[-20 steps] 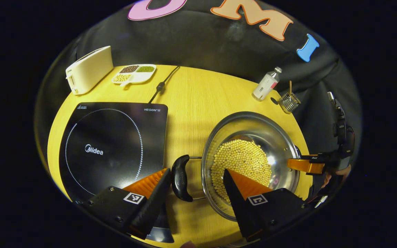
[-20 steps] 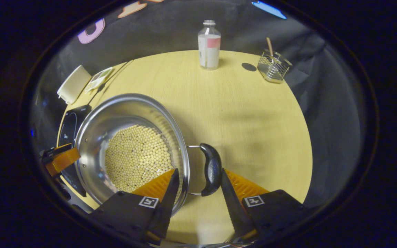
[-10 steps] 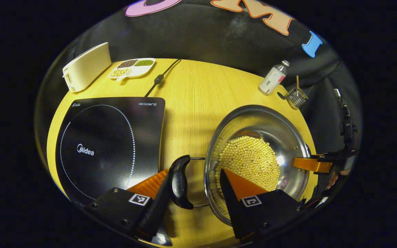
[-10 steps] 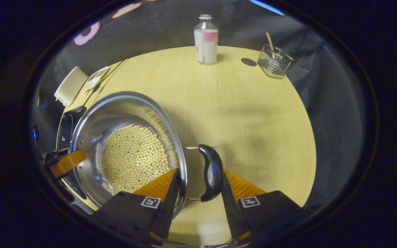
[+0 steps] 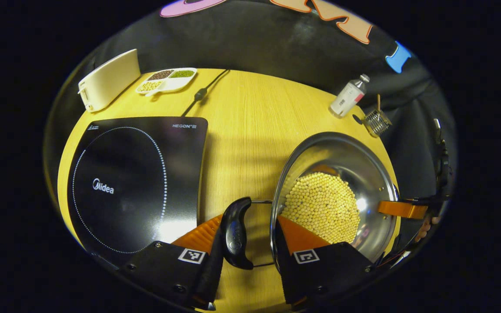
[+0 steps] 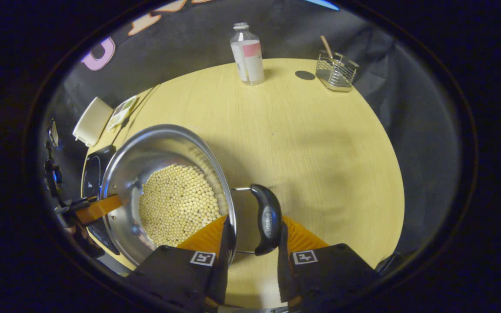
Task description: First push the handle of the pot to place it horizontally, then grasp the pot with both hands and set it on the induction cooktop.
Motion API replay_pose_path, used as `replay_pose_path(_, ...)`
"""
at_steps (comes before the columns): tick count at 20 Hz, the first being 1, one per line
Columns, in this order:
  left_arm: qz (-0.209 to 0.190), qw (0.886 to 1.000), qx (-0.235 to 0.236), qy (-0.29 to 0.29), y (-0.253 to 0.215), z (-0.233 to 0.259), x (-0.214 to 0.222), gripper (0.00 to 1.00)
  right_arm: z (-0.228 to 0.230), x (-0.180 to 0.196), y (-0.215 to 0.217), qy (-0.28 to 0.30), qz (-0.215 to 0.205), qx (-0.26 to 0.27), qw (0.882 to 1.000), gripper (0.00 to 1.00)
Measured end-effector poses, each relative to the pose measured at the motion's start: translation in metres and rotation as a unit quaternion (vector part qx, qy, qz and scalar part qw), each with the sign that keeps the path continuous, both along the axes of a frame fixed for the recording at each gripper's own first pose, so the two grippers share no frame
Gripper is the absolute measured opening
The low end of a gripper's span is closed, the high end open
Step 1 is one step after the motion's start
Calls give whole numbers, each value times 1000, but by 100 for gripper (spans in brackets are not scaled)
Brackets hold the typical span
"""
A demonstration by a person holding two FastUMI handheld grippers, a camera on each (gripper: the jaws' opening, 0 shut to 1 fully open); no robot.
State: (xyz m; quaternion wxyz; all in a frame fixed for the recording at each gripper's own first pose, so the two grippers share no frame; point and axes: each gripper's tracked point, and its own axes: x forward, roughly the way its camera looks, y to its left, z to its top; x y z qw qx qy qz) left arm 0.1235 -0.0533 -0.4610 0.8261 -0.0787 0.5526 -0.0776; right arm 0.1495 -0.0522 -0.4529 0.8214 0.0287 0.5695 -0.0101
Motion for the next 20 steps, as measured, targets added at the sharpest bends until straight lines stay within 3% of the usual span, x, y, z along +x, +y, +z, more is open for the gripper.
replay_pose_path(3, 1, 1000, 10, -19, 10, 19, -1, 59, 6, -5, 6, -9, 6, 14, 1000, 49)
replay_pose_path(4, 3, 1000, 12, -22, 13, 25, -4, 59, 11, -6, 11, -14, 6, 18, 1000, 44)
replay_pose_path(5, 7, 1000, 15, -26, 18, 31, -8, 59, 17, -9, 17, -19, 11, 21, 1000, 49)
replay_pose_path(6, 12, 999, 19, -30, 23, 36, -11, 59, 21, -11, 23, -23, 17, 24, 999, 43)
replay_pose_path(13, 45, 997, 41, -48, 77, 69, -37, 59, 34, -28, 78, -40, 54, 55, 996, 43)
replay_pose_path(19, 37, 998, 13, -47, 132, 66, -41, 59, 35, -48, 134, -34, 38, 42, 998, 43)
replay_pose_path(20, 35, 999, 7, -37, 143, 63, -44, 60, 35, -52, 145, -28, 26, 39, 999, 49)
